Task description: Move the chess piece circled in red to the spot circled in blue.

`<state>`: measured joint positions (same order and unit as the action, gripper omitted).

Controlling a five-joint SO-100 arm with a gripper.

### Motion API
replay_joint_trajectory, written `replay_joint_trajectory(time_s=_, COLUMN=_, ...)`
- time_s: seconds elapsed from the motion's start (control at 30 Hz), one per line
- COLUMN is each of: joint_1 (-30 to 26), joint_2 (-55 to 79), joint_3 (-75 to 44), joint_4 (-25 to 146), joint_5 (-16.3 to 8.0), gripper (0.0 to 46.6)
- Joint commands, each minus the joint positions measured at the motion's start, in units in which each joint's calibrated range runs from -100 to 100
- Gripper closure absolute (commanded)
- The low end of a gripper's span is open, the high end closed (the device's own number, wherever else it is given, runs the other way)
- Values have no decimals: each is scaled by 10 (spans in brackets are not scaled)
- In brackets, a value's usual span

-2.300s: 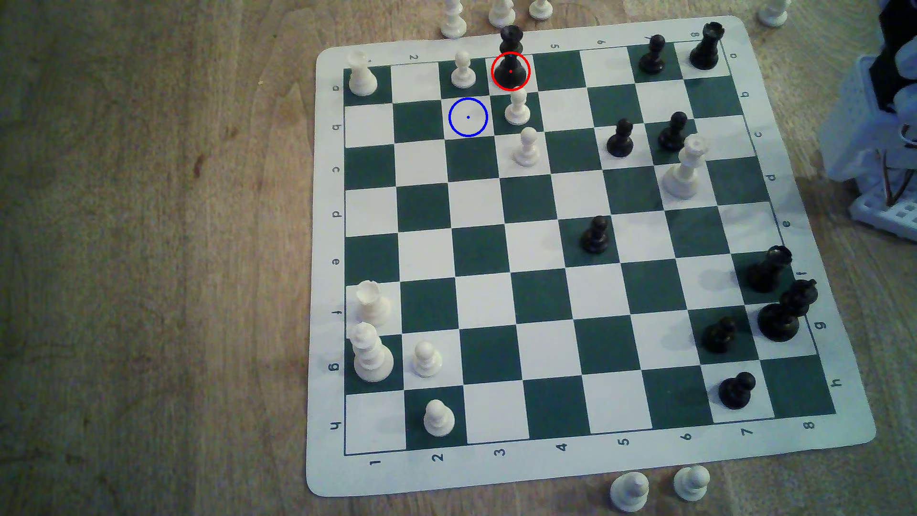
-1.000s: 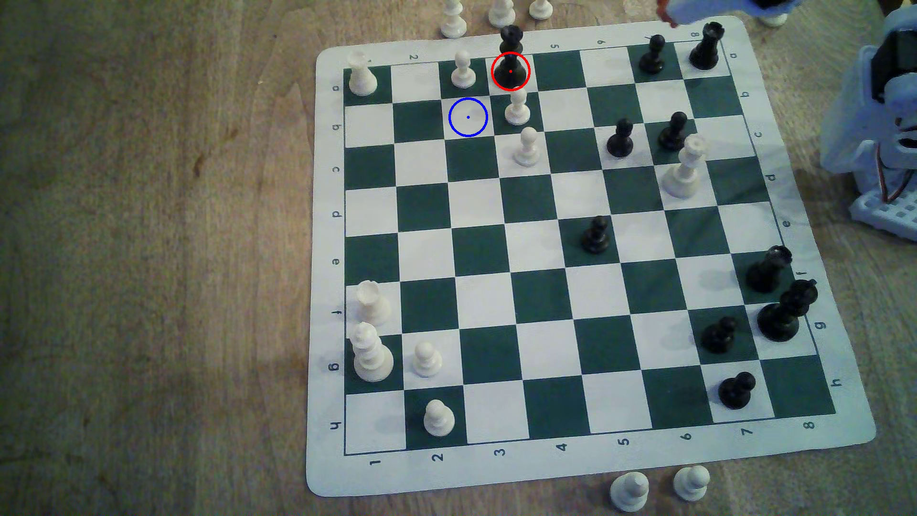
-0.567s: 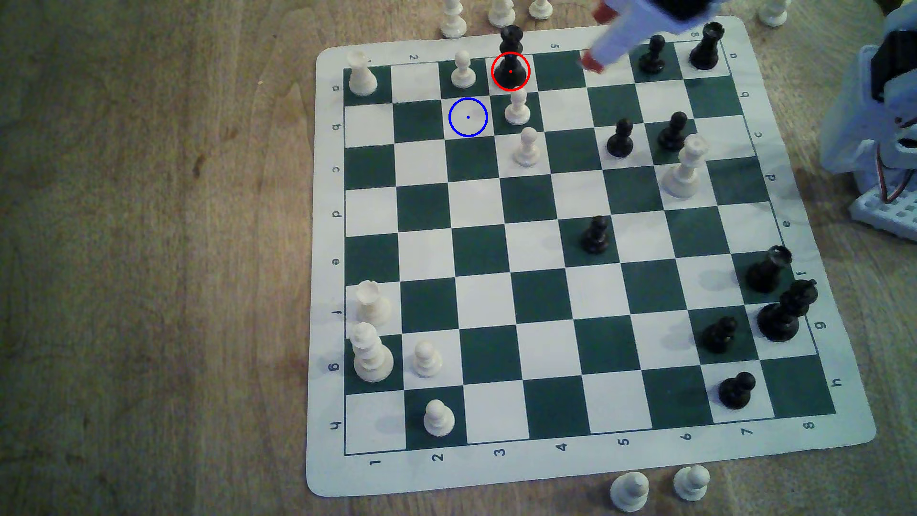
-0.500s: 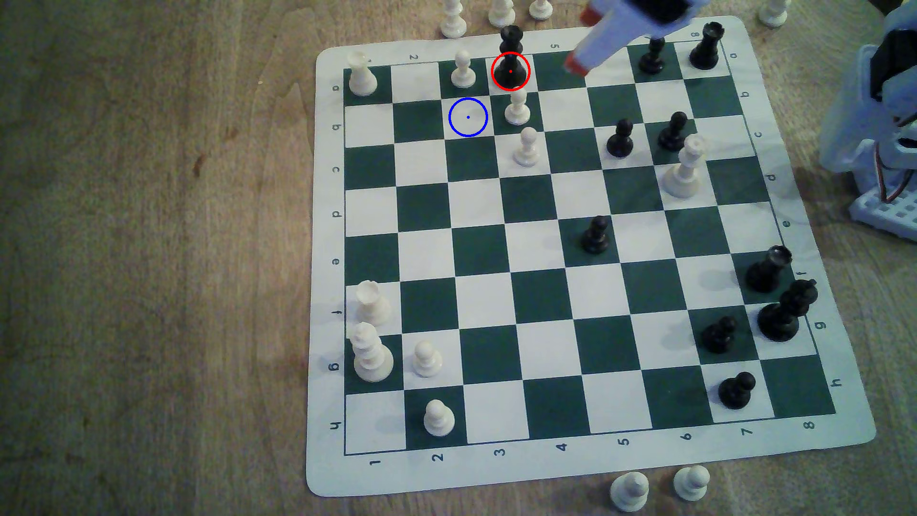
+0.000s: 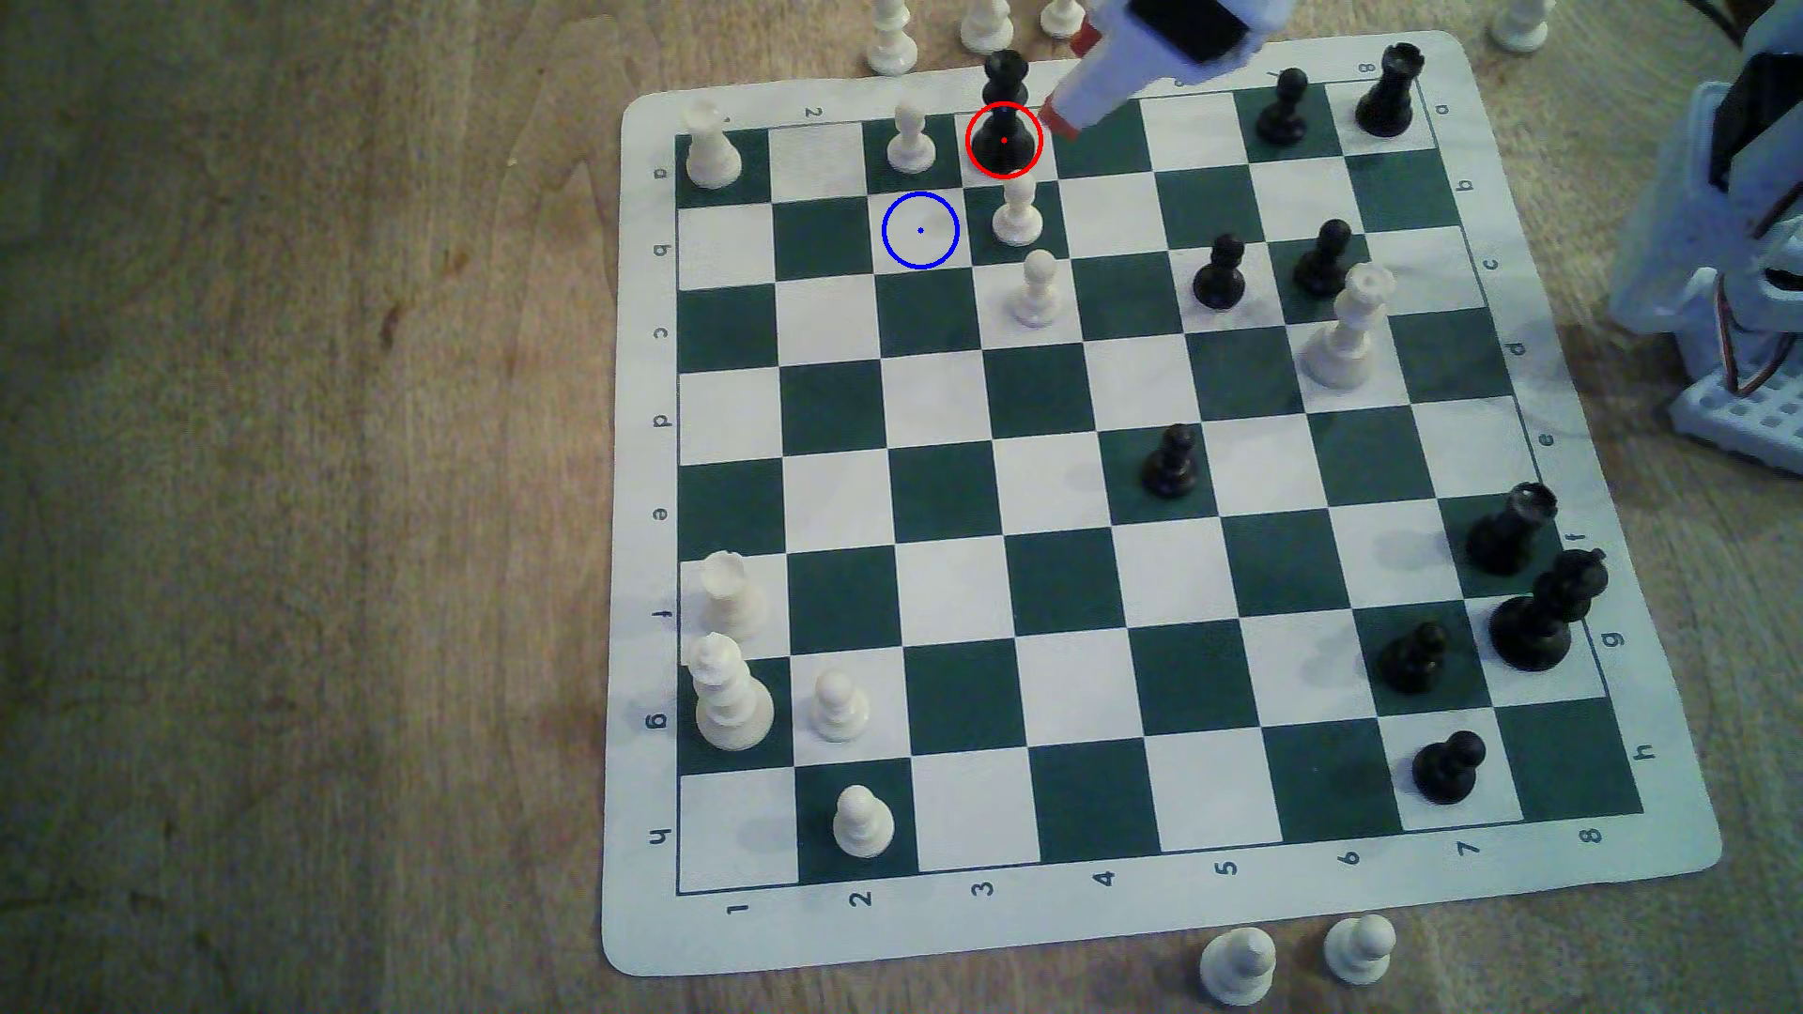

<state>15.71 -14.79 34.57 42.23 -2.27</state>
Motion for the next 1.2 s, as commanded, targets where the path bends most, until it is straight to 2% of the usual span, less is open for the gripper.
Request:
replay_joint_trajectory(time_s=0.0, joint_1=5, joint_2=13, joint_3=-51, joint_4=-20, joint_5=0, gripper=315)
replay_joint_trajectory(time_s=0.33, joint_1=17, joint_2=80, joint_3=-95, joint_4=-65, joint_5=-9, gripper=294)
replay_joint_trajectory(time_s=0.77, joint_1=19, joint_2=109, joint_3=-111, joint_4=-108, joint_5=-15, gripper=302)
replay_joint_trajectory(time_s=1.17, joint_1=18, joint_2=119, joint_3=-112, joint_4=-107, joint_5=-14, gripper=350)
